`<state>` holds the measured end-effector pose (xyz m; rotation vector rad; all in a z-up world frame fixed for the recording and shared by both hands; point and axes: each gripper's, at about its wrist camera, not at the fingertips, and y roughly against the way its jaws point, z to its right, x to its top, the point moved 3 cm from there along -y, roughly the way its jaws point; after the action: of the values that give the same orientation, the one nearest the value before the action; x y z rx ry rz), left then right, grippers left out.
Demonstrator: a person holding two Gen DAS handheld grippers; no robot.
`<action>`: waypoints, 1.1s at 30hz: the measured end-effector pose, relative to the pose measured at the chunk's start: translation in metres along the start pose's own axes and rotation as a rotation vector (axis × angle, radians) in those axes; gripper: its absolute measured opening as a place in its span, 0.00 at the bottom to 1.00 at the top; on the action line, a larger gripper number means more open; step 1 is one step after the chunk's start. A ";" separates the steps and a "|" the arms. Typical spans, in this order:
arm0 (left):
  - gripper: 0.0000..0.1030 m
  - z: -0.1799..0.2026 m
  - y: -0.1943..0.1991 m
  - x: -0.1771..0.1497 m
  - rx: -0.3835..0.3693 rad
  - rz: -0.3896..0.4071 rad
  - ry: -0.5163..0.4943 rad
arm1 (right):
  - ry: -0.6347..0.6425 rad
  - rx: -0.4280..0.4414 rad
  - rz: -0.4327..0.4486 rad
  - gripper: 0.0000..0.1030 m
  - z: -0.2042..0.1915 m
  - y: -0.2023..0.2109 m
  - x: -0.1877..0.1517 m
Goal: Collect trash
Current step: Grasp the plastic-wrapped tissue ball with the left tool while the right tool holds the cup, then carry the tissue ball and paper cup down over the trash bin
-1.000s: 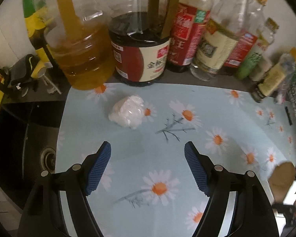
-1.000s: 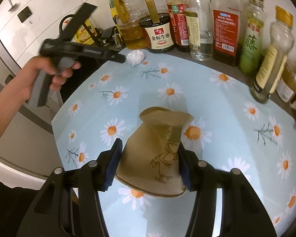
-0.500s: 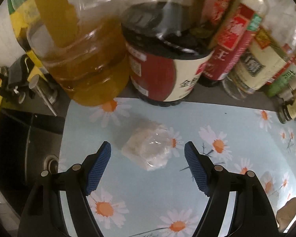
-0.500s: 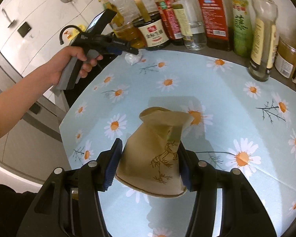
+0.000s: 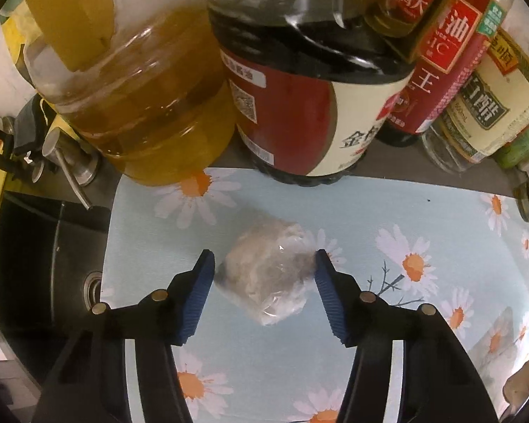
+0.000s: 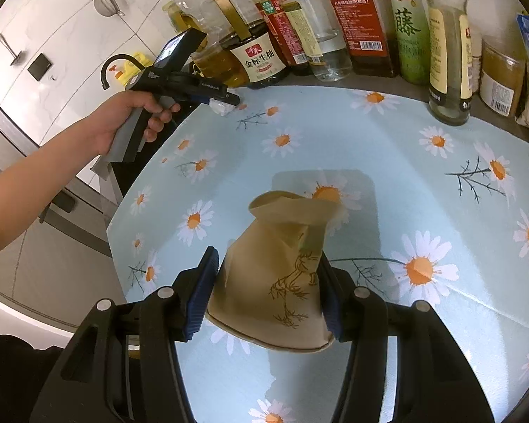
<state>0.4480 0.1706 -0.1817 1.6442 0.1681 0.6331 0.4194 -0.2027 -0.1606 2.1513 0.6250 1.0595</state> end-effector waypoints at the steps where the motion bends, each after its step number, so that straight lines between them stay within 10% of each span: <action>1: 0.52 -0.001 0.000 0.000 0.000 0.001 0.004 | -0.001 0.004 -0.003 0.52 0.001 -0.001 -0.001; 16: 0.51 -0.007 0.042 -0.028 -0.104 0.069 0.011 | 0.006 -0.015 0.000 0.53 -0.017 -0.007 0.002; 33: 0.51 -0.035 0.107 -0.167 -0.285 0.153 -0.051 | -0.057 -0.114 -0.023 0.53 -0.098 -0.038 -0.028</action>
<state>0.2646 0.1045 -0.1291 1.4041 -0.0833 0.6959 0.3191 -0.1620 -0.1573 2.0635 0.5488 0.9945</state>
